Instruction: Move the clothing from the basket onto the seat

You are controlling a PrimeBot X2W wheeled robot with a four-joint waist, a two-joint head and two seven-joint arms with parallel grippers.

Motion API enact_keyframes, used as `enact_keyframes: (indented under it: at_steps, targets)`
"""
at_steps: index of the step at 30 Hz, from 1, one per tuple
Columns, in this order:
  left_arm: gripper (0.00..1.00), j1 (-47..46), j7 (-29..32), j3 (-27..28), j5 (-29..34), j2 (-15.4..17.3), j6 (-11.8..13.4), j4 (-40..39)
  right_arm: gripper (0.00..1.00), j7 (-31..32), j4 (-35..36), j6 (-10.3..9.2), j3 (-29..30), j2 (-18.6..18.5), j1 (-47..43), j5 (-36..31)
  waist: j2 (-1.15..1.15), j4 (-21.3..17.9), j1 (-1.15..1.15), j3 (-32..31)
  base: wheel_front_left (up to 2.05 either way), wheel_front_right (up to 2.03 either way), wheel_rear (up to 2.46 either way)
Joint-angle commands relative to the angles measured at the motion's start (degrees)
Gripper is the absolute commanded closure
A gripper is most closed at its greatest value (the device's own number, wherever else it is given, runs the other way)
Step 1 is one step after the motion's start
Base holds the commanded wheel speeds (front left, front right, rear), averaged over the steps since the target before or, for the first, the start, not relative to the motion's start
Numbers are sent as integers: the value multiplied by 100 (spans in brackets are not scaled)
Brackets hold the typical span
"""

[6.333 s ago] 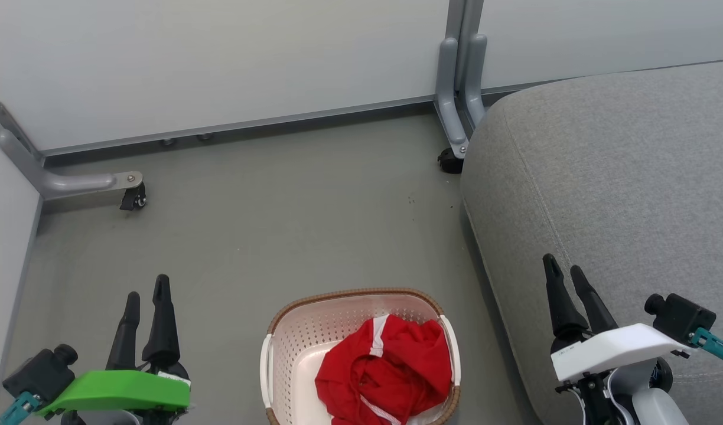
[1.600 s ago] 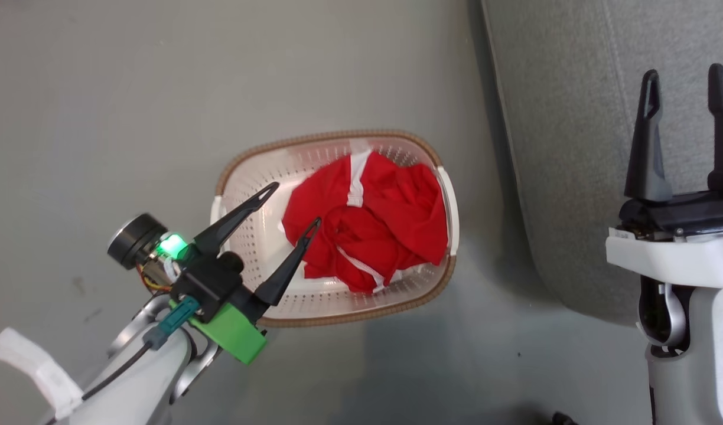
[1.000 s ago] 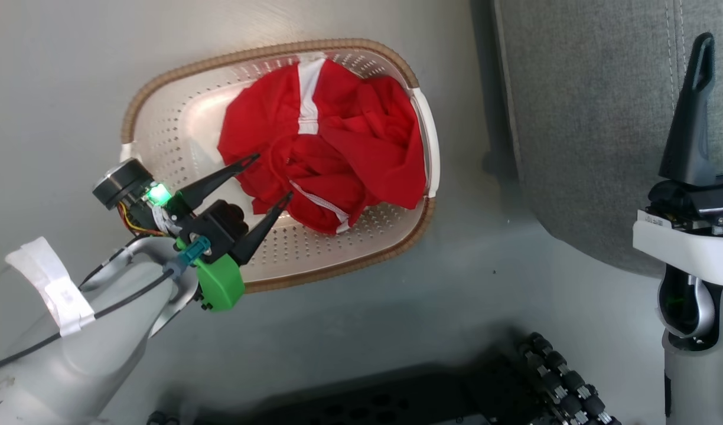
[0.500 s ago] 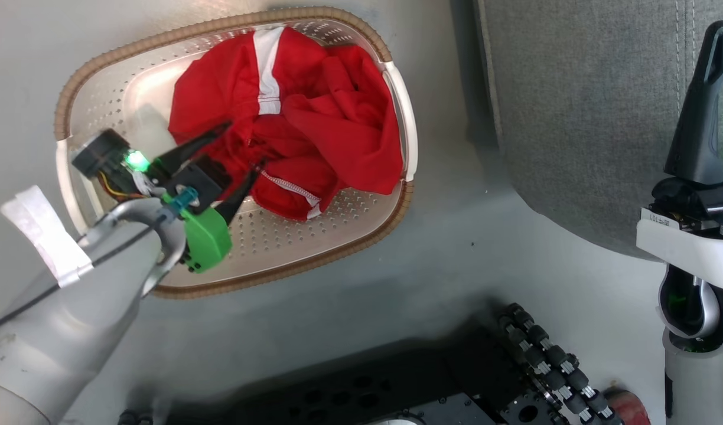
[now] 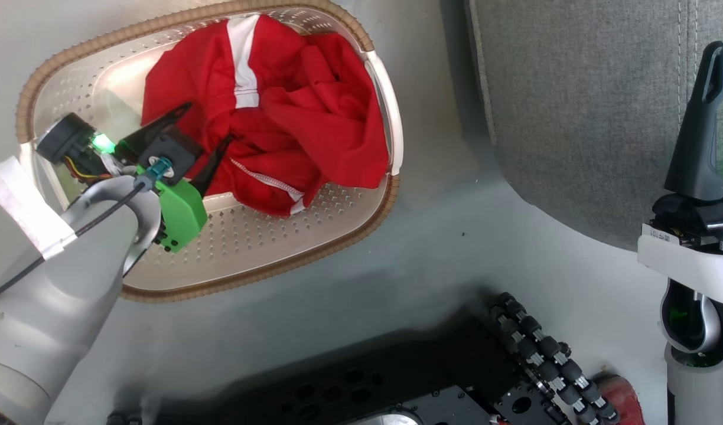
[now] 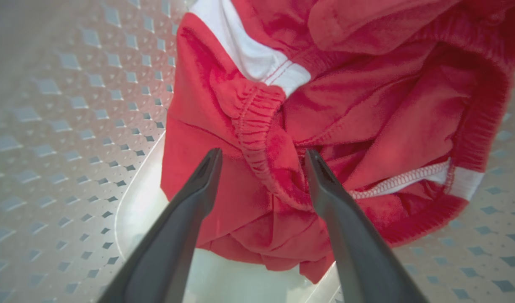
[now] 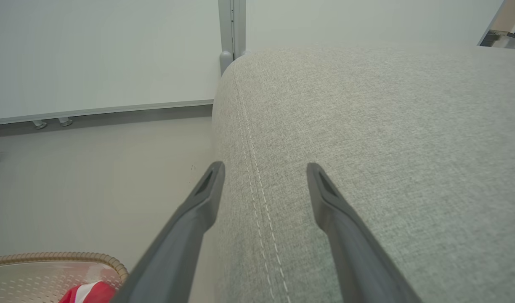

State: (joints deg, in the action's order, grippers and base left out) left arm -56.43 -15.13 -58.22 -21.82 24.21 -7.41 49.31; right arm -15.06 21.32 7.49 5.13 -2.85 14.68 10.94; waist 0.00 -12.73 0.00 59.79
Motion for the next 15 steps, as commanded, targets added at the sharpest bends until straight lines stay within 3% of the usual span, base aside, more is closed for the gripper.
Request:
enact_keyframes:
  at_steps: [1,6,7,9,11,15]
  targets:
    - [0,-127,-3,16,-32,-1,-15,74,0,-18,29,0,17,-6,-22,-15,0,8,0,4,0,0,0]
    - [0,-166,-2,175,70,-74,-14,225,0,-18,47,0,36,-6,1,-36,0,23,0,7,0,0,0]
    - [32,-174,-3,195,99,-73,-14,234,0,-18,50,0,35,-6,1,-31,0,18,0,5,0,0,0]
    - [81,-193,-2,240,149,-81,-14,232,0,-18,58,0,42,-6,-8,-23,0,12,0,5,0,0,0]
    - [100,-182,-2,284,180,-91,-14,222,0,-18,63,0,45,-5,-33,-15,0,8,0,4,0,0,0]
    - [100,-138,-2,242,130,-112,-14,219,0,-18,22,0,58,-6,-45,0,0,10,0,-4,0,0,0]
